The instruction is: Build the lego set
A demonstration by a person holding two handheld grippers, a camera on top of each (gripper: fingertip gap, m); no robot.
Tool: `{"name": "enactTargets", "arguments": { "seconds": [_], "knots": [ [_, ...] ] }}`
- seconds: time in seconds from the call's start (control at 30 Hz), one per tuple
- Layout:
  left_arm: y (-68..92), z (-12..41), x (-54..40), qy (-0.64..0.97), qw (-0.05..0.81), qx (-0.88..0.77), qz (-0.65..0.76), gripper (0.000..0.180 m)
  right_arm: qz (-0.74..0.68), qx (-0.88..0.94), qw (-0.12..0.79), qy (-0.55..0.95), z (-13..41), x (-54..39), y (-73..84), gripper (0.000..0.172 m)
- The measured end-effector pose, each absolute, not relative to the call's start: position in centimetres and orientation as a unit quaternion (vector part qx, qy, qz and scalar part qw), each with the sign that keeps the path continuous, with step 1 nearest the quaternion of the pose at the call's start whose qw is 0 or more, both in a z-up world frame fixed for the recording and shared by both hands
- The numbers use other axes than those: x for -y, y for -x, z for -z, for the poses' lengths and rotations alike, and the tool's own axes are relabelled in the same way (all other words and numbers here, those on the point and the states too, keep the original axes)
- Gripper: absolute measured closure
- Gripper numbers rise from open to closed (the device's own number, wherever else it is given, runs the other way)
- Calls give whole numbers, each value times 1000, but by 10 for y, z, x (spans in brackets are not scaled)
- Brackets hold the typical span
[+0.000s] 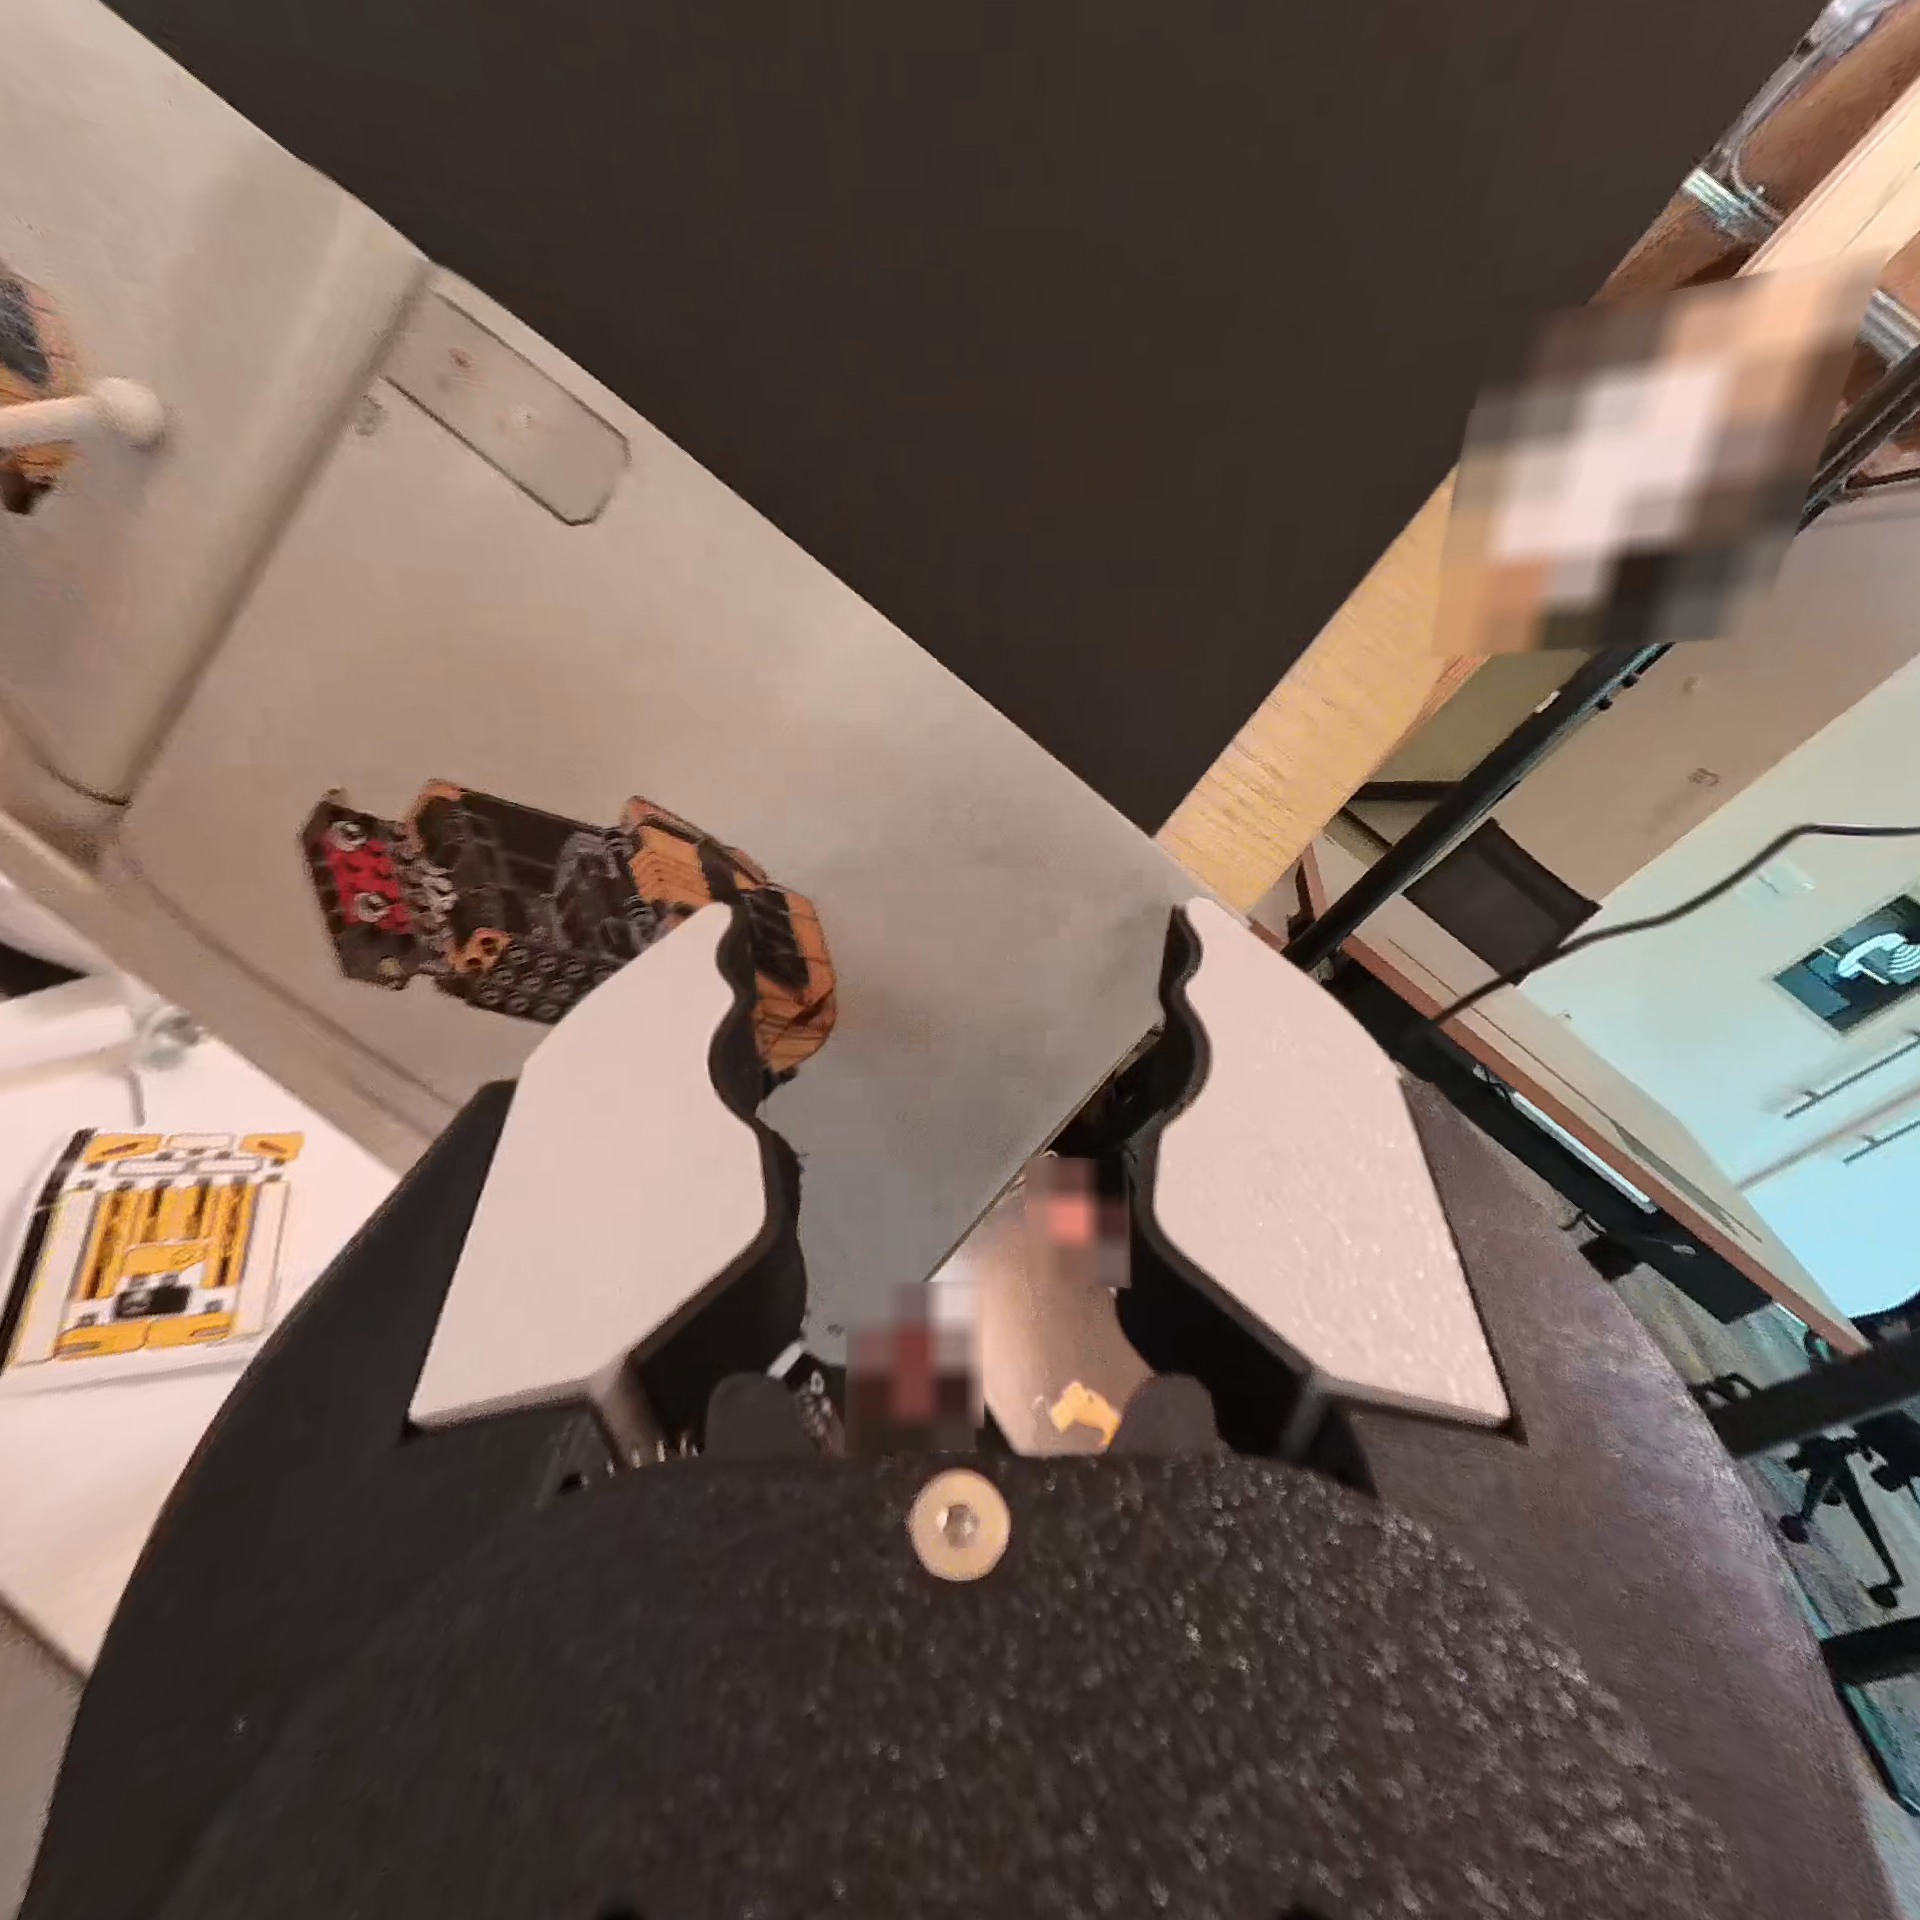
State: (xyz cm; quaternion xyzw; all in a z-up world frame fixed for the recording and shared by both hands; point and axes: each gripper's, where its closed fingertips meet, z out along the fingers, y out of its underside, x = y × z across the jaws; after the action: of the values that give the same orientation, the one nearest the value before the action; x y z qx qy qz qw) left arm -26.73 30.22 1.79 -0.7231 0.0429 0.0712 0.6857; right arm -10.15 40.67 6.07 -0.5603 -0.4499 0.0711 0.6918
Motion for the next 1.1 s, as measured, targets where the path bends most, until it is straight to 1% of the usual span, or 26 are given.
{"name": "enactTargets", "arguments": {
  "seconds": [0.03, 0.1, 0.13, 0.17, 0.27, 0.33, 0.4, 0.47, 0.53, 0.57, 0.67, 0.7, 0.77, 0.93, 1.1],
  "knots": [
    [269, -16, -305, 723, 685, -46, -71, 149, -74, 451, 695, 555, -60, -409, 104, 97],
    [270, -8, -309, 728, 680, -60, -71, 163, -82, 453, 694, 554, -52, -413, 107, 106],
    [269, -5, -310, 728, 679, -67, -68, 173, -84, 445, 703, 548, -52, -414, 107, 106],
    [269, -3, -311, 724, 683, -66, -66, 177, -88, 439, 707, 547, -51, -415, 107, 107],
    [269, -3, -310, 713, 696, -66, -61, 177, -101, 429, 710, 549, -50, -416, 108, 109],
    [269, -3, -308, 710, 697, -69, -67, 178, -106, 426, 707, 554, -47, -418, 107, 122],
    [268, -3, -308, 707, 701, -70, -72, 178, -107, 427, 700, 562, -42, -420, 105, 142],
    [267, -3, -307, 706, 701, -68, -71, 178, -111, 432, 692, 568, -37, -420, 105, 154],
    [267, -2, -306, 708, 699, -68, -66, 178, -117, 437, 684, 573, -36, -417, 104, 162],
    [267, -2, -305, 711, 698, -68, -63, 178, -115, 437, 688, 568, -38, -415, 103, 160],
    [268, 0, -305, 712, 696, -66, -65, 177, -91, 423, 720, 543, -58, -416, 96, 131],
    [267, 1, -306, 714, 694, -66, -66, 178, -91, 423, 720, 542, -61, -418, 97, 124],
    [267, 1, -306, 714, 694, -66, -71, 178, -87, 435, 701, 558, -53, -425, 102, 122],
    [266, 1, -306, 714, 694, -70, -64, 178, -111, 434, 686, 574, -43, -428, 109, 137],
    [265, 0, -306, 709, 697, -74, -76, 179, -122, 446, 671, 579, -34, -426, 113, 172]
  ]
}}
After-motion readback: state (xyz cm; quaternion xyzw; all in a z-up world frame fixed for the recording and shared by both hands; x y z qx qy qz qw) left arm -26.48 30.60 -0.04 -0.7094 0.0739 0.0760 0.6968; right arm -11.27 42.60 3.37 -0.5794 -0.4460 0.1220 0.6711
